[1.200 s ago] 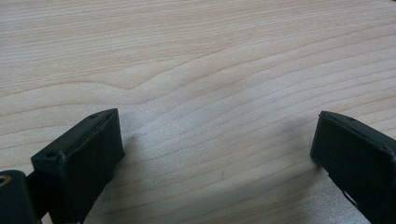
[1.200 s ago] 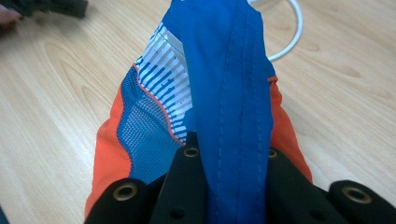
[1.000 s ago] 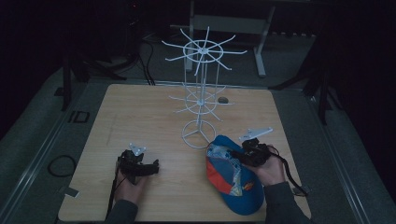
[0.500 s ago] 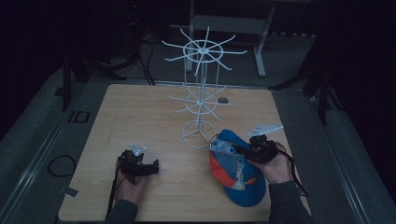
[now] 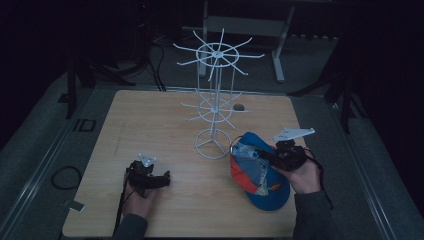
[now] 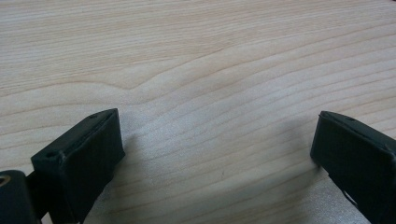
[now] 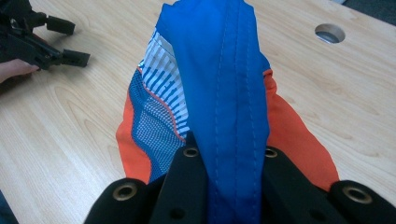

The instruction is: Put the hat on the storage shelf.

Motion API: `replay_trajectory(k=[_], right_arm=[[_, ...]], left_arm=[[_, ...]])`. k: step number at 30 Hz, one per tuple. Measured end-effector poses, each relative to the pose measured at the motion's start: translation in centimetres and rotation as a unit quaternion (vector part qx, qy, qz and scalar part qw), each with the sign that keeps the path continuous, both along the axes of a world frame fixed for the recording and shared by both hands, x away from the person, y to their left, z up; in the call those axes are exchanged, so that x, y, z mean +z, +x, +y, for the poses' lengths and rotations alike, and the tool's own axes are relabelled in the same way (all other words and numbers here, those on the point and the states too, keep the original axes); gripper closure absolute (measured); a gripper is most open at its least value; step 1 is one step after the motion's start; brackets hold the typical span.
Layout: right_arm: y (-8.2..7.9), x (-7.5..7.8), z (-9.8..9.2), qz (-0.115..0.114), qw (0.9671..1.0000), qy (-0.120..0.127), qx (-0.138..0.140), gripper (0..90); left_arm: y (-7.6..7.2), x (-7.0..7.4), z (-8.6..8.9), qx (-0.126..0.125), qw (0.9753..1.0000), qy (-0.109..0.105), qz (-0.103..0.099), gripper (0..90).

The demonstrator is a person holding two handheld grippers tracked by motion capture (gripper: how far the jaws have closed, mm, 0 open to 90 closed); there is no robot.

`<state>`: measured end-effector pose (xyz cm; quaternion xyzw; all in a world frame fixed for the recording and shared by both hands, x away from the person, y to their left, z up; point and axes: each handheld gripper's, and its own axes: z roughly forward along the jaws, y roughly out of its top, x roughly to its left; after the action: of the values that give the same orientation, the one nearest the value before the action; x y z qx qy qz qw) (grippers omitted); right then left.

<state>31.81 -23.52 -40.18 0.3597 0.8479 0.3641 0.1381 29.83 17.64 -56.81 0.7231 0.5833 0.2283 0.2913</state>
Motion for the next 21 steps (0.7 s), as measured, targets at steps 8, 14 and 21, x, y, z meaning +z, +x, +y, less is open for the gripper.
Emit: replay_trajectory(k=[8,14,21], right_arm=[[0.2,0.8,-0.3,-0.006,1.0,0.0,-0.004,88.0],[0.2,1.4,-0.7,-0.014,0.9999,-0.001,-0.006,88.0],[0.1,2.2,-0.9,-0.018,0.9998,-0.006,-0.007,88.0]], left_arm=[[0.0,0.0,0.0,0.0,1.0,0.0,0.0,2.8],[0.0,0.0,0.0,0.0,1.0,0.0,0.0,2.8],[0.0,0.0,0.0,0.0,1.0,0.0,-0.001,2.8]])
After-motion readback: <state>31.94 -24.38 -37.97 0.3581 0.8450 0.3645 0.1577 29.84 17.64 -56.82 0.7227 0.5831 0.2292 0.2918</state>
